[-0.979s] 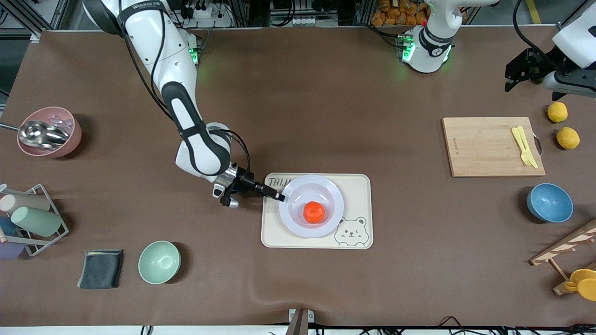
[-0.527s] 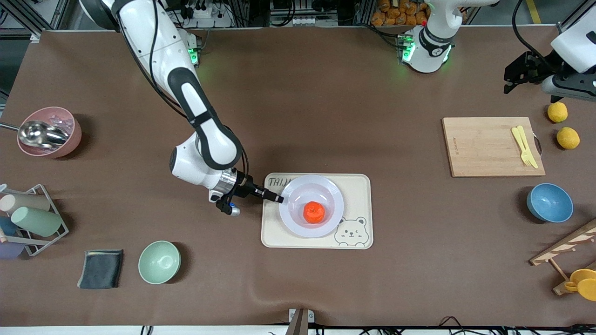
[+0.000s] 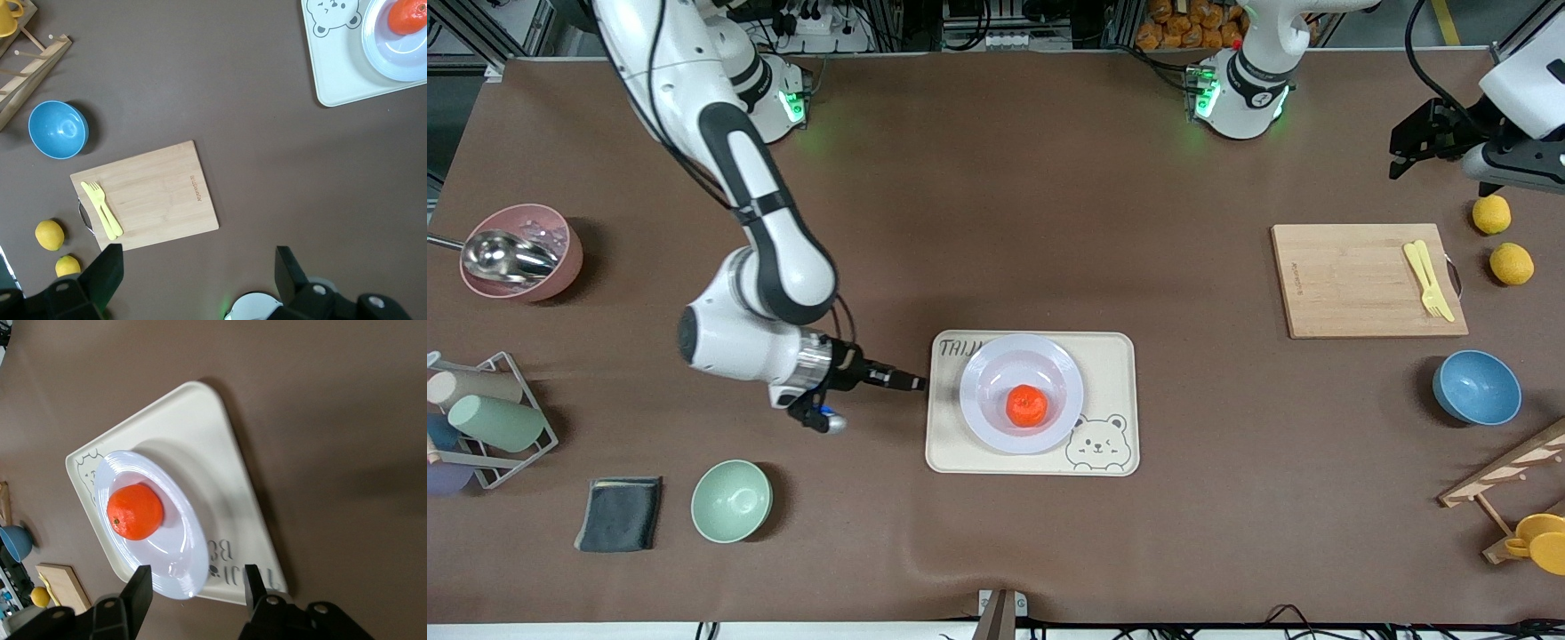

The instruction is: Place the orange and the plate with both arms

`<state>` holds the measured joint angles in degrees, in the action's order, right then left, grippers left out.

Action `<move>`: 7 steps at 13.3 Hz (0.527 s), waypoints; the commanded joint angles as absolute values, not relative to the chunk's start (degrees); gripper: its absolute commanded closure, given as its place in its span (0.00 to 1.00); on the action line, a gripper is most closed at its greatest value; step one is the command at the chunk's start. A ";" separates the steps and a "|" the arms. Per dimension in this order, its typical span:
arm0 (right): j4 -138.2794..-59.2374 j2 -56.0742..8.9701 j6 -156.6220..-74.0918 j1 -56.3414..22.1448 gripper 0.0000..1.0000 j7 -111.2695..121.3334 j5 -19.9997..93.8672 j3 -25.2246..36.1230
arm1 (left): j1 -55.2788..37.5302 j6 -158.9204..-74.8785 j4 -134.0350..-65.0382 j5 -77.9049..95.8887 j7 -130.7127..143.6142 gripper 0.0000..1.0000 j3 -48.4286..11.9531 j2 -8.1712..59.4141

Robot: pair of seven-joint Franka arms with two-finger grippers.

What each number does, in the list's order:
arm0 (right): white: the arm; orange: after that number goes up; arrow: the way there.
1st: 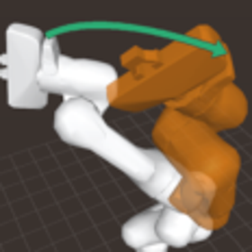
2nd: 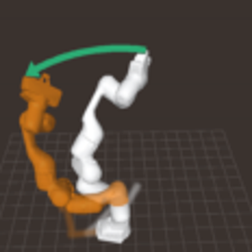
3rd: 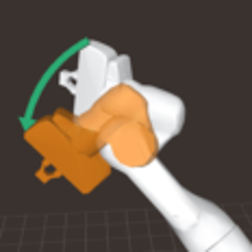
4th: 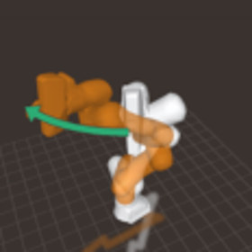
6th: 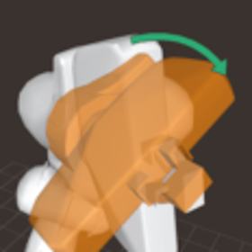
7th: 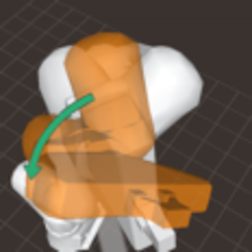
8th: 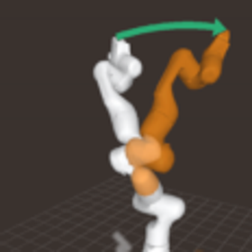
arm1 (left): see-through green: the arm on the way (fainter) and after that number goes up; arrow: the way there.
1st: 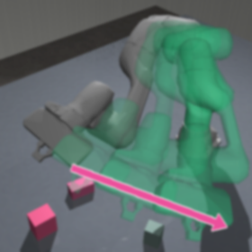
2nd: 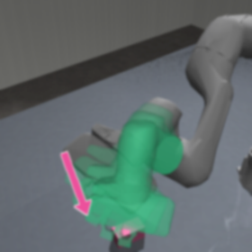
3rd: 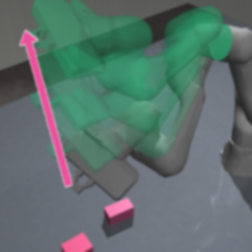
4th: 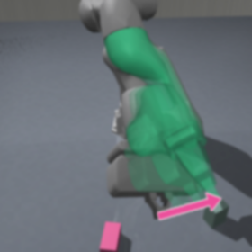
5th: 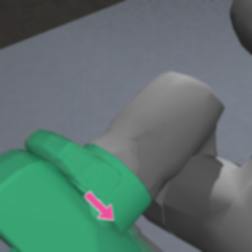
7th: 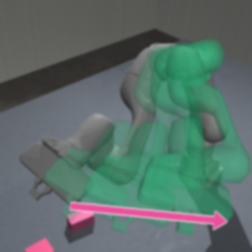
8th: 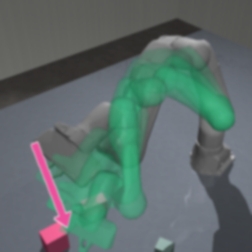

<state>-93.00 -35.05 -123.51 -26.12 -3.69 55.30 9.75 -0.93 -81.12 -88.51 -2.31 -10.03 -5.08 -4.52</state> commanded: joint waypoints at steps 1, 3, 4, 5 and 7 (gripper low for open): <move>-90.97 -34.10 -116.04 -25.84 0.24 -4.75 51.86 14.30 | -0.79 -80.77 -87.28 -1.05 -9.93 0.00 -5.19 -4.31; -90.79 -33.93 -113.56 -25.75 0.14 -3.18 49.49 17.04 | -0.79 -80.77 -87.28 -1.06 -9.93 0.00 -5.19 -4.39; -90.88 -33.93 -113.12 -25.32 0.08 -1.77 48.79 18.18 | -0.79 -80.77 -87.28 -1.05 -9.93 0.00 -5.19 -4.39; -90.97 -33.93 -111.72 -24.88 0.07 0.24 48.00 18.89 | -0.88 -80.77 -87.19 -1.05 -9.93 0.00 -5.19 -4.39; -90.70 -33.93 -108.56 -22.60 0.07 4.81 46.41 20.21 | -0.88 -80.77 -87.27 -1.05 -9.93 0.00 -5.27 -4.39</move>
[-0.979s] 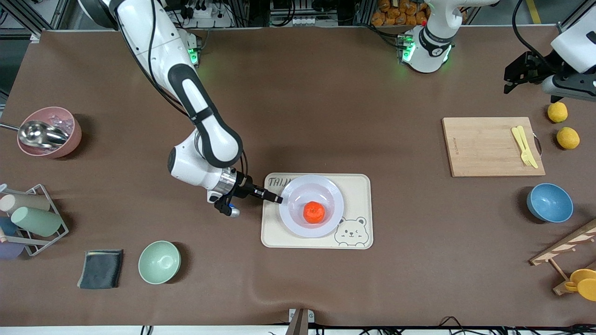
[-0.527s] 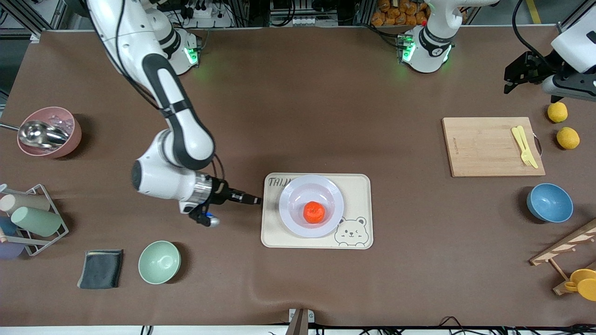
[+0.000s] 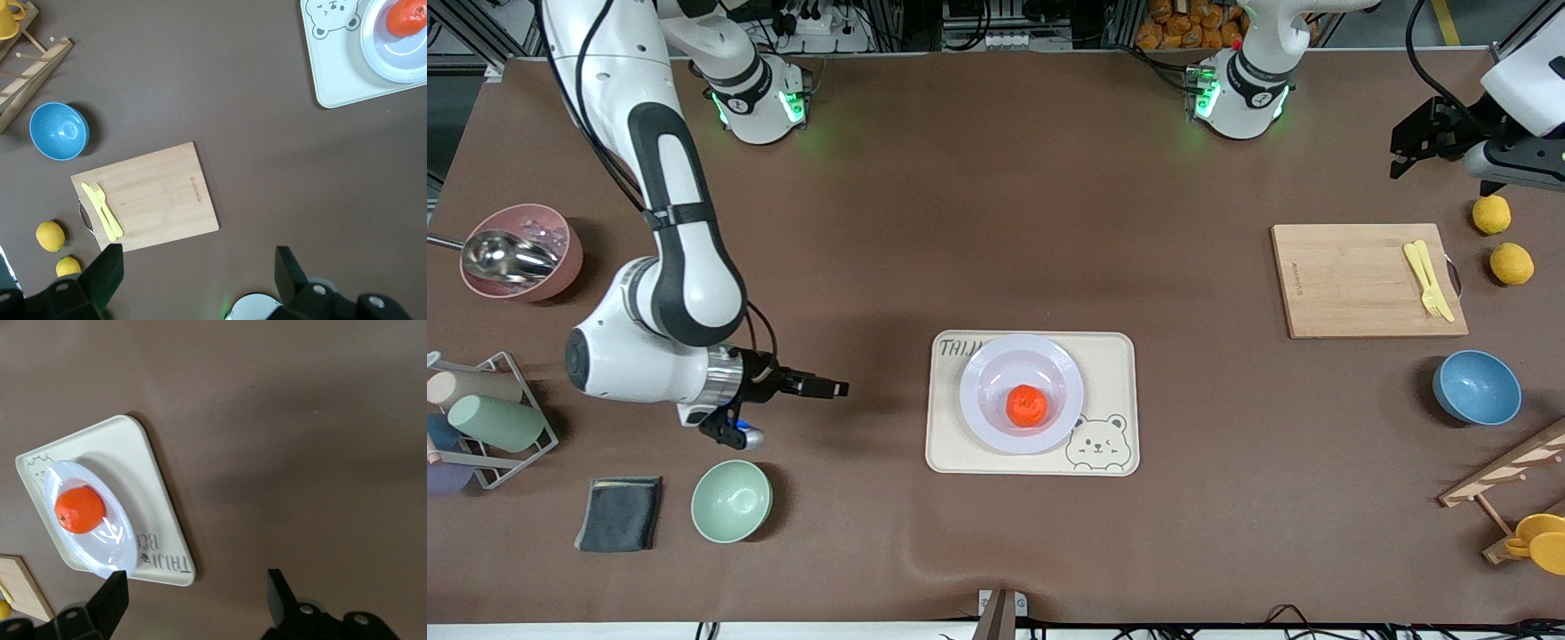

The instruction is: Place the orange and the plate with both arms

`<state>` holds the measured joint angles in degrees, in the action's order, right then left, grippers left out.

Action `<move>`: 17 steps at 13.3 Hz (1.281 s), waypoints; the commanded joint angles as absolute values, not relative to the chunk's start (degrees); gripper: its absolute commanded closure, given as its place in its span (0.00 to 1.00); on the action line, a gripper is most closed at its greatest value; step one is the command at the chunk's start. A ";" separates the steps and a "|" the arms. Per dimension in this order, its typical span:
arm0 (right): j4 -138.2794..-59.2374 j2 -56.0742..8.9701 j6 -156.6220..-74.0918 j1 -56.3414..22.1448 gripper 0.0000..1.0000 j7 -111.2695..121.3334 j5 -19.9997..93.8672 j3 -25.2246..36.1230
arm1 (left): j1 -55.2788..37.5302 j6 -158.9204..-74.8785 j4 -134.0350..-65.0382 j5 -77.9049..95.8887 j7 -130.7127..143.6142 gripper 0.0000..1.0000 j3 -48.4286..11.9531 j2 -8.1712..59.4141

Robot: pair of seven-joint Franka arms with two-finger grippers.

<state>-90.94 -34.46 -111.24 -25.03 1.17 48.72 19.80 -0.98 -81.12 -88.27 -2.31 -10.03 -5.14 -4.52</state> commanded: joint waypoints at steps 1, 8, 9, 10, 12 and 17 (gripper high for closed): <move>-90.27 -33.93 -108.37 -21.28 0.07 7.53 45.36 20.48 | -0.88 -80.77 -87.19 -1.05 -9.93 0.00 -5.27 -4.39; -82.02 -33.84 -96.00 -12.14 0.04 16.60 35.08 20.65 | -0.88 -80.77 -86.57 -0.97 -10.02 0.00 -5.27 -4.48; -80.87 -33.92 -94.50 -10.74 0.00 18.61 33.76 20.65 | -0.88 -80.77 -86.57 -0.97 -10.02 0.00 -5.27 -4.48; -80.25 -33.84 -93.79 -9.68 0.00 21.42 32.53 20.65 | -0.88 -80.77 -86.57 -1.05 -9.93 0.00 -5.27 -4.40; -79.37 -33.84 -92.73 -7.22 0.00 26.87 31.73 20.74 | -0.79 -80.77 -86.66 -1.14 -9.93 0.00 -5.19 -4.39; -75.33 -33.75 -86.50 -1.86 0.00 33.57 27.69 20.74 | -0.79 -80.77 -86.66 -1.23 -9.93 0.00 -5.19 -4.39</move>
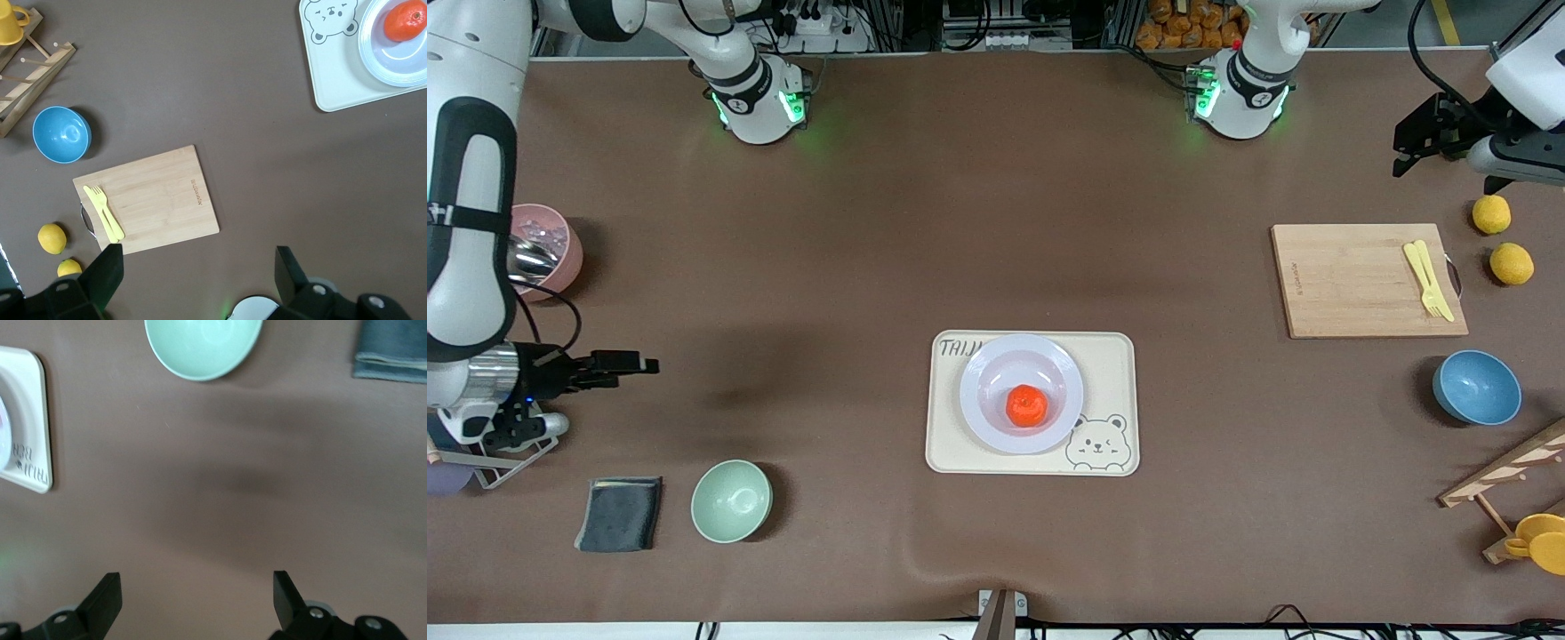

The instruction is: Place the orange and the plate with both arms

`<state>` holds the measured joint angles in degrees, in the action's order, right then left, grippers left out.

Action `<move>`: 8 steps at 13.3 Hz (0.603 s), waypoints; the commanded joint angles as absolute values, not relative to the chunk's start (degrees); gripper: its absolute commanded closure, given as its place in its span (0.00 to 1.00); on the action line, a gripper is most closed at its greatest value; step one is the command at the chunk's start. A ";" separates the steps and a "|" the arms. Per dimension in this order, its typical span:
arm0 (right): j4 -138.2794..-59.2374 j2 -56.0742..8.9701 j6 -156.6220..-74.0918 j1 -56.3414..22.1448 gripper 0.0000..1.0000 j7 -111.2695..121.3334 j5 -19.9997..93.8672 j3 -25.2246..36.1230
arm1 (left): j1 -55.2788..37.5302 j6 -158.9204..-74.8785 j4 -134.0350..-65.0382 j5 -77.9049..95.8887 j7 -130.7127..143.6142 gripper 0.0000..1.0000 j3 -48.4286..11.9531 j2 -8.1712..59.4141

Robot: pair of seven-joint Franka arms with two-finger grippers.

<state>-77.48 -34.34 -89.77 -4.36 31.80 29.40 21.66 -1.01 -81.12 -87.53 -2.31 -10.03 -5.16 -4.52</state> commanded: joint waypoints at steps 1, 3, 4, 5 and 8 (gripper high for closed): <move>-74.28 -33.75 -85.35 -1.06 0.00 34.62 27.34 20.83 | -0.79 -80.77 -86.57 -1.23 -9.93 0.00 -5.19 -4.31; -71.91 -33.75 -82.98 -0.53 0.00 35.33 25.06 20.83 | -0.79 -80.77 -86.57 -1.23 -9.93 0.00 -5.19 -4.31; -70.68 -33.05 -81.49 -0.53 0.00 35.16 24.96 20.92 | -0.79 -80.77 -86.66 -1.23 -9.93 0.00 -5.19 -4.31; -70.06 -32.09 -80.34 -0.61 0.00 34.90 24.87 20.92 | -0.79 -80.77 -86.66 -1.23 -9.93 0.00 -5.19 -4.31; -69.26 -27.17 -79.28 -2.19 0.00 33.06 22.42 20.66 | -0.79 -80.77 -86.66 -1.32 -9.93 0.00 -5.19 -4.31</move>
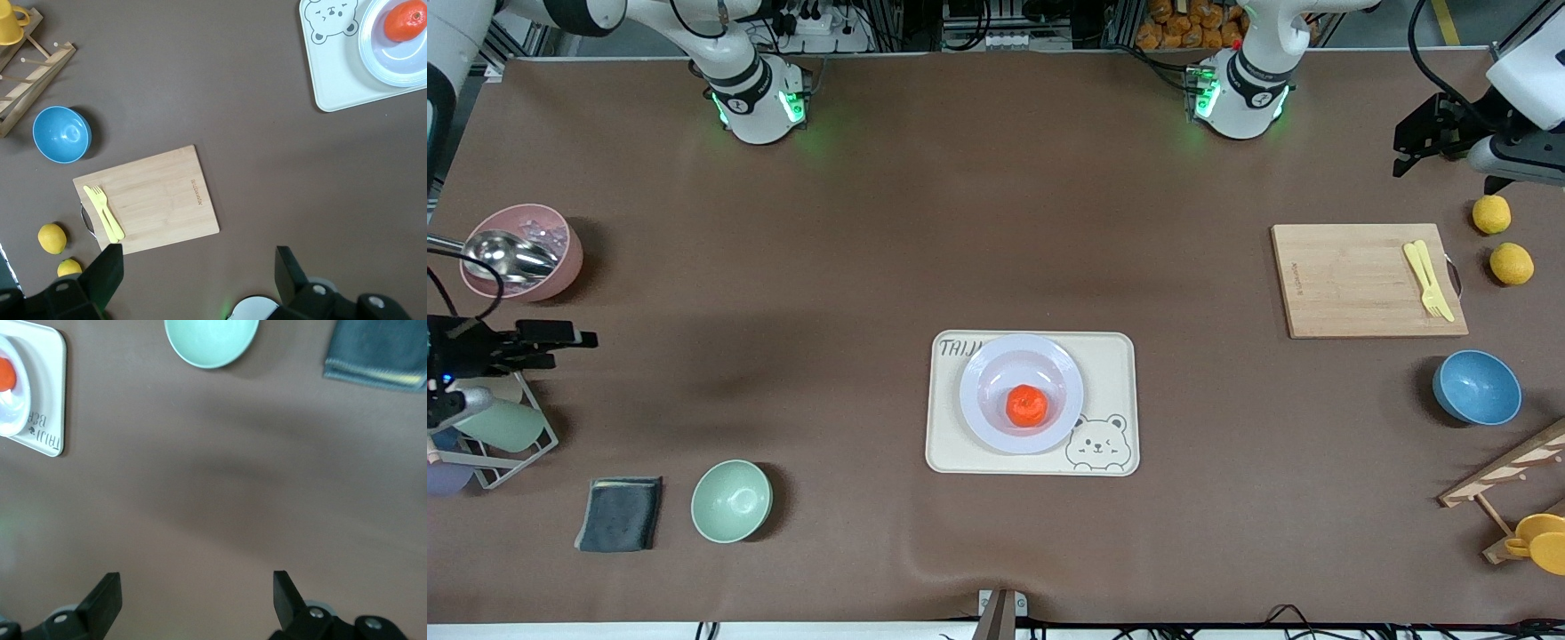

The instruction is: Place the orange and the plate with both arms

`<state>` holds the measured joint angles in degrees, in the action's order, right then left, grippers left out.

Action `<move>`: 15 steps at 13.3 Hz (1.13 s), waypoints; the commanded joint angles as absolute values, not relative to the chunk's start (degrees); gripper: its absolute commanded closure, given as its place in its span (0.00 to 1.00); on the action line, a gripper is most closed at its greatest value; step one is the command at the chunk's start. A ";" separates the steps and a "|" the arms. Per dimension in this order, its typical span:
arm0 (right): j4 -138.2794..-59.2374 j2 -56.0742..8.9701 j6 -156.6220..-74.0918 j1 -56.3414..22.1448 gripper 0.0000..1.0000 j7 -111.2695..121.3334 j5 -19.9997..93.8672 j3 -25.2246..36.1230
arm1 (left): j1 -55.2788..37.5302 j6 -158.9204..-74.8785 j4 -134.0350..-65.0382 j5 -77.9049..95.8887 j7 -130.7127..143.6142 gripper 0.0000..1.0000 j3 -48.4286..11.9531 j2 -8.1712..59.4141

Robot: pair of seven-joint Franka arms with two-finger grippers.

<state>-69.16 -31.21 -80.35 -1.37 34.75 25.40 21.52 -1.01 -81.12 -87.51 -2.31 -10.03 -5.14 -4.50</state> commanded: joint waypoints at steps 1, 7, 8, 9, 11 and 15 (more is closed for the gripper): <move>-69.17 -25.68 -78.06 -3.07 0.00 30.96 22.24 20.74 | -0.79 -80.77 -86.66 -1.23 -9.93 0.00 -5.19 -4.31; -68.99 -14.96 -73.13 -3.96 0.00 5.04 13.74 9.17 | -0.79 -80.77 -86.66 -1.49 -9.93 0.00 -5.19 -4.22; -69.08 -12.94 -73.04 -3.69 0.00 3.10 11.10 6.62 | -0.79 -80.77 -86.66 -1.49 -9.93 0.00 -5.19 -4.22; -69.08 -11.70 -72.86 -3.17 0.00 2.90 8.55 4.42 | -0.79 -80.77 -86.66 -1.49 -9.93 0.00 -5.19 -4.22; -69.52 -10.12 -72.69 -0.71 0.00 3.34 7.03 2.38 | -0.97 -80.77 -86.66 -1.41 -9.93 0.00 -5.19 -4.22; -72.58 -6.78 -72.68 2.37 0.00 2.81 5.89 -0.87 | -0.97 -80.77 -86.66 -1.41 -9.93 0.00 -5.19 -4.22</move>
<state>-68.60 -9.59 -71.54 -0.03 3.62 7.75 2.13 -1.01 -81.12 -87.47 -2.31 -10.03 -5.13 -4.44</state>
